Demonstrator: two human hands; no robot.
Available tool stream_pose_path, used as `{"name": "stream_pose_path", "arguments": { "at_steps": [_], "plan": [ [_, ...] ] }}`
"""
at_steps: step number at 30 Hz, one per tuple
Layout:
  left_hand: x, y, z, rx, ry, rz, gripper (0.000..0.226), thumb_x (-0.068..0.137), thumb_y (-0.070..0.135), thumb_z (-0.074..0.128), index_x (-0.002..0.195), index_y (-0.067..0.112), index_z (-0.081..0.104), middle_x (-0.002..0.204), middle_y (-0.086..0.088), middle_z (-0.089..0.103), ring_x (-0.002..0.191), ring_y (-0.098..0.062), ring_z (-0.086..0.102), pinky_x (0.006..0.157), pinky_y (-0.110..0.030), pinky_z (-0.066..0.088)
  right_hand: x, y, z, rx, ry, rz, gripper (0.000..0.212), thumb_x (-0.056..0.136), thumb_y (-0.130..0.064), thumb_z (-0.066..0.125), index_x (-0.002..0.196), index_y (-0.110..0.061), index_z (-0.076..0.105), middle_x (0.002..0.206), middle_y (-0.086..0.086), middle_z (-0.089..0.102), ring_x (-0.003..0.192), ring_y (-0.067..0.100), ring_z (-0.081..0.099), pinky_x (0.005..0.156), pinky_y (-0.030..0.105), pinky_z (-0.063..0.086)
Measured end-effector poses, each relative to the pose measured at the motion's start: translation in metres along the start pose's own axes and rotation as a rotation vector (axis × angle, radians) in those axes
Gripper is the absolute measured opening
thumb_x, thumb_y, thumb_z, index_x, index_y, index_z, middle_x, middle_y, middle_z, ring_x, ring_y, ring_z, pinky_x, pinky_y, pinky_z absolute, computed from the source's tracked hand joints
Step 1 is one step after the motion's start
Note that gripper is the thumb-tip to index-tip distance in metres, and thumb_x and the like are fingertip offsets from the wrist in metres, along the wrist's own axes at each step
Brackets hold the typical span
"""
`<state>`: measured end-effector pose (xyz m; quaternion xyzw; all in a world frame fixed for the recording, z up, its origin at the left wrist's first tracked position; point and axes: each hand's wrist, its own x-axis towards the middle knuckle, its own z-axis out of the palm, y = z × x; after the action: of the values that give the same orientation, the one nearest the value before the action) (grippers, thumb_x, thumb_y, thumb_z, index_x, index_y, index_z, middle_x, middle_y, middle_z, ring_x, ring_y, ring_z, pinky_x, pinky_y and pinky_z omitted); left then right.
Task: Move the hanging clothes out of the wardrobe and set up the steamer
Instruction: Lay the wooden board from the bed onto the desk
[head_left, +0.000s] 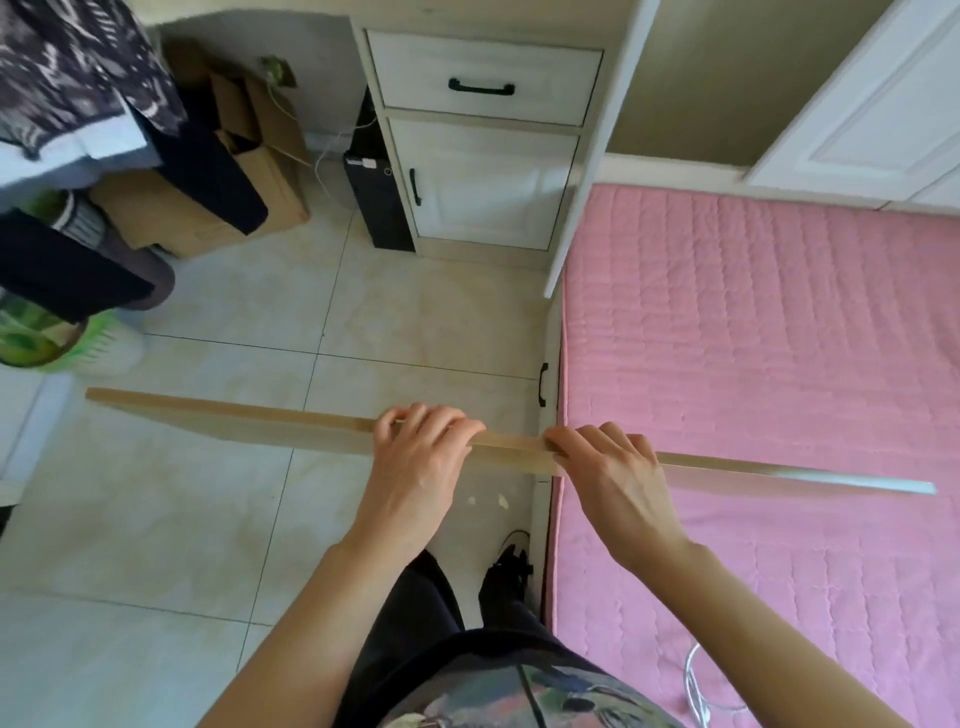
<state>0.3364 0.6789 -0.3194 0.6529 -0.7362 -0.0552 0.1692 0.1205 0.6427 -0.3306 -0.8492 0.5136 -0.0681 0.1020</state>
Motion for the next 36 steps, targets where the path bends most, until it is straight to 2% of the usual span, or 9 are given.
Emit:
{"name": "stream_pose_path", "arguments": {
  "at_steps": [6, 12, 20, 28, 36],
  "plan": [
    [-0.018, -0.068, -0.034, -0.036, -0.002, -0.064, 0.021, 0.084, 0.012, 0.067, 0.102, 0.022, 0.064, 0.098, 0.010, 0.060, 0.091, -0.017, 0.055, 0.088, -0.033, 0.028, 0.036, -0.071, -0.005, 0.004, 0.048, -0.065, 0.035, 0.077, -0.011, 0.075, 0.104, -0.026, 0.060, 0.083, -0.009, 0.064, 0.073, 0.021, 0.055, 0.067, 0.032, 0.038],
    [-0.025, -0.144, -0.075, -0.083, -0.036, -0.115, 0.019, 0.091, 0.020, 0.052, 0.105, 0.020, 0.065, 0.100, 0.009, 0.059, 0.095, -0.017, 0.055, 0.091, -0.035, 0.029, 0.084, -0.145, -0.002, -0.008, 0.059, -0.118, 0.033, 0.078, -0.013, 0.076, 0.105, -0.026, 0.062, 0.082, -0.008, 0.065, 0.072, 0.020, 0.056, 0.065, 0.033, 0.043],
    [-0.018, -0.234, -0.118, -0.084, 0.014, -0.126, 0.024, 0.093, 0.025, 0.043, 0.109, 0.025, 0.060, 0.103, 0.013, 0.057, 0.098, -0.013, 0.050, 0.093, -0.031, 0.025, 0.150, -0.222, 0.004, 0.028, 0.064, -0.149, 0.020, 0.088, -0.017, 0.065, 0.105, -0.027, 0.062, 0.081, -0.010, 0.065, 0.071, 0.018, 0.057, 0.064, 0.030, 0.040],
    [0.026, -0.297, -0.148, -0.032, 0.041, -0.115, 0.025, 0.093, 0.025, 0.044, 0.110, 0.026, 0.061, 0.103, 0.014, 0.057, 0.098, -0.012, 0.051, 0.094, -0.030, 0.025, 0.224, -0.258, -0.003, 0.103, 0.040, -0.150, 0.014, 0.093, -0.021, 0.057, 0.105, -0.026, 0.061, 0.080, -0.009, 0.066, 0.072, 0.018, 0.057, 0.064, 0.034, 0.044],
    [0.105, -0.342, -0.161, -0.017, 0.047, -0.109, 0.026, 0.094, 0.027, 0.041, 0.109, 0.026, 0.062, 0.101, 0.013, 0.057, 0.098, -0.011, 0.050, 0.094, -0.028, 0.023, 0.314, -0.257, -0.012, 0.134, 0.037, -0.147, 0.014, 0.094, -0.022, 0.057, 0.105, -0.028, 0.060, 0.080, -0.010, 0.066, 0.073, 0.018, 0.056, 0.066, 0.036, 0.046]
  ]
}}
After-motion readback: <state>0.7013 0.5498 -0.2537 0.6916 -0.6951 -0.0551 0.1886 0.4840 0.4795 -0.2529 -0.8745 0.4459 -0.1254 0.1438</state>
